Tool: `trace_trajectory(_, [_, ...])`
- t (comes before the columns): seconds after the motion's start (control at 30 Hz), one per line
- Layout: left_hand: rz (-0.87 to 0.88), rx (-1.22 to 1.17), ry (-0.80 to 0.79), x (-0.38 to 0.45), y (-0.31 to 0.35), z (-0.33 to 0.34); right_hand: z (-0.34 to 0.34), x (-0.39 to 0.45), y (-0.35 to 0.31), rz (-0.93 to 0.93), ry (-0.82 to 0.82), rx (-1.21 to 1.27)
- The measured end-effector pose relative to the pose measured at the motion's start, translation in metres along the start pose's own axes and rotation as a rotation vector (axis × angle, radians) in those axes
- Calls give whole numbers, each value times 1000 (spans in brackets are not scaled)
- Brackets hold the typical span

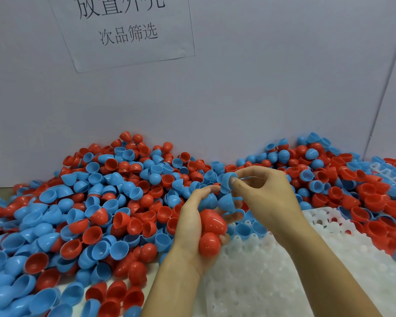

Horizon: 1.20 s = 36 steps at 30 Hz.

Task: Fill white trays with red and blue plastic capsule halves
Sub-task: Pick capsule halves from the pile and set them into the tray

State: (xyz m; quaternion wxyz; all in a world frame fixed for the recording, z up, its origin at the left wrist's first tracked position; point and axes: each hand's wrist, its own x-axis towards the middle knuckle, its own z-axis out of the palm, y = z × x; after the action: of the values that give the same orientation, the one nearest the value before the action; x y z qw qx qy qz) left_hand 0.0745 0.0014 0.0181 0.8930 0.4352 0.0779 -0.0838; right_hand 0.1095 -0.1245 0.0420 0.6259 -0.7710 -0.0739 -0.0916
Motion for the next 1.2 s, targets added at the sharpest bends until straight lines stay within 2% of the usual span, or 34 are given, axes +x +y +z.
trace_trajectory(0.3, [9,125,-59,4,-5,-4,7,1,4,-56,110,-98])
trace_trajectory(0.4, [33,99,-72,5,-4,-6,6,1,5,-87,117,-112])
trace_trajectory(0.63, [45,43,-65,6,-4,-5,-12,4,-5,-308,-7,-264])
trace_trajectory(0.77, [57,90,-72,6,-3,-4,-17,3,-6,-285,-172,-463])
trace_trajectory(0.83, [62,159,-65,6,-5,-5,-17,2,-4,-265,-200,-552])
trace_trajectory(0.93, [72,235,-61,7,-7,-6,-14,3,-1,-277,-155,-595])
trace_trajectory(1.07, [69,209,-45,7,-8,-3,-11,6,3,-289,-90,-581])
trace_trajectory(1.2, [59,210,-36,10,-8,-3,-41,15,6,-242,45,-578])
